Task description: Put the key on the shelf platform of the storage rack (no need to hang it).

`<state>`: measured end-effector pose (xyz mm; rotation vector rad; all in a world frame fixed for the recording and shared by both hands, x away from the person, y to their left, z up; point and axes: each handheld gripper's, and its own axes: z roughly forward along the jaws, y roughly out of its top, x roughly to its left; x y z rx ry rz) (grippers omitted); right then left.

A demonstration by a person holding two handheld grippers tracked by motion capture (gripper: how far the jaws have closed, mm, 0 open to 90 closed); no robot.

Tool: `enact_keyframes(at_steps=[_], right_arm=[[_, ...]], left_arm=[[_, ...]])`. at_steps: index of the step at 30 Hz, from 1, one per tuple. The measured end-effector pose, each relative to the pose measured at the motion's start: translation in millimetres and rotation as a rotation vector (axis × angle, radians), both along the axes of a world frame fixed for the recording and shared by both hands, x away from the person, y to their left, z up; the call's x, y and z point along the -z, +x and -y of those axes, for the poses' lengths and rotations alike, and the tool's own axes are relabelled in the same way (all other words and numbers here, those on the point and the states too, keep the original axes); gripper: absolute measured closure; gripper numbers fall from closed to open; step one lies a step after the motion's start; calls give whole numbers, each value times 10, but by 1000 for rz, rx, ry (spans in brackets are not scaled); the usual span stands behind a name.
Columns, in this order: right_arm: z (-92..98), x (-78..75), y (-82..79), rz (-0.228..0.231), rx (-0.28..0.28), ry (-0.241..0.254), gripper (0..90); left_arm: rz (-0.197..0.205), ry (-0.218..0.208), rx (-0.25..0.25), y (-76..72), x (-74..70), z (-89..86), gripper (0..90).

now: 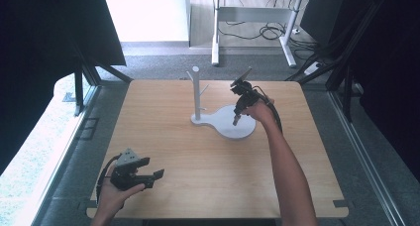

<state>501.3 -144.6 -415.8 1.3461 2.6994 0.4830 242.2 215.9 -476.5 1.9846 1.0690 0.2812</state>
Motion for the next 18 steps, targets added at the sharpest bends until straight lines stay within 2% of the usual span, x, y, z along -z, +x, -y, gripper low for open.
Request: enact_keyframes(at_steps=[6,13,18], right_arm=[[-71,126,46,-6,-4,-11,900],[-55,254,85,-8,25,-2,900],[-29,313,104,-3,47,3,900]], left_arm=[[2,0,-1,4,7,-3,268],[38,-19,-19,-25,-56,-48,270],[34,-17,-16,-25,-52,-38,270]])
